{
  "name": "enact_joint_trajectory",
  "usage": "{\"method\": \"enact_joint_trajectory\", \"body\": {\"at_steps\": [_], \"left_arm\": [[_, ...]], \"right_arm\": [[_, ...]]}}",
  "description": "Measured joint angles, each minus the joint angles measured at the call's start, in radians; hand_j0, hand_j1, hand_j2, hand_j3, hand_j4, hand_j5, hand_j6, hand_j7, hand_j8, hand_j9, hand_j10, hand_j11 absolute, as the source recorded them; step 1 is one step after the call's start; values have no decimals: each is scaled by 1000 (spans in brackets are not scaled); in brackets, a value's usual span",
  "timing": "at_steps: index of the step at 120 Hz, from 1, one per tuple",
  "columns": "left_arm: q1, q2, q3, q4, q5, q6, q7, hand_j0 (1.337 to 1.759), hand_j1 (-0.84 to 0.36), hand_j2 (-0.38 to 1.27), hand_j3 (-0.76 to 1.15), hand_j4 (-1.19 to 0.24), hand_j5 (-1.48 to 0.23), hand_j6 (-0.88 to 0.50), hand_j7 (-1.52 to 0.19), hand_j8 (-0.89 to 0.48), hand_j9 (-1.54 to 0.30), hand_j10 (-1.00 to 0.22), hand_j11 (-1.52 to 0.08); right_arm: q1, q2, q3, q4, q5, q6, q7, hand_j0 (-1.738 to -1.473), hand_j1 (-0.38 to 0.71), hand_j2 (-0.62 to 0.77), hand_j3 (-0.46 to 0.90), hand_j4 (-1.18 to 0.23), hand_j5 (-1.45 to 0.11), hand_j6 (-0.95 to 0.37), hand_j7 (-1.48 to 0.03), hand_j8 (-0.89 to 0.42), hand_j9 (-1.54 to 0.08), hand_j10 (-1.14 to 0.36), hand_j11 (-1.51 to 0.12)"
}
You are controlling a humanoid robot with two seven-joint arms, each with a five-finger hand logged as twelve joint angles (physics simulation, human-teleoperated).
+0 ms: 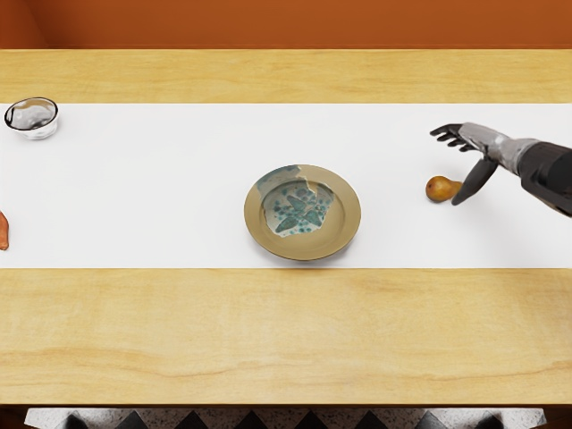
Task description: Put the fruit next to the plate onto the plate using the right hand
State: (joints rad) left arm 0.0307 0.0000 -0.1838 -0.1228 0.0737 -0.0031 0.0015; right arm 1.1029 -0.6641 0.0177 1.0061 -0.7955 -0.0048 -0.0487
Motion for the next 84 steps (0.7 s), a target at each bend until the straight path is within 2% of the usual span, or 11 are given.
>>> {"method": "enact_joint_trajectory", "body": {"at_steps": [84], "left_arm": [[0, 0, 0, 0, 0, 0, 0, 1658, 325, 4, 0, -21, -27, -21, -27, -21, -27, -21, -27]], "right_arm": [[-29, 73, -53, -34, -27, -88, 1, -1658, 105, -72, 0, -383, -495, -384, -494, -383, -494, -382, -494]]}}
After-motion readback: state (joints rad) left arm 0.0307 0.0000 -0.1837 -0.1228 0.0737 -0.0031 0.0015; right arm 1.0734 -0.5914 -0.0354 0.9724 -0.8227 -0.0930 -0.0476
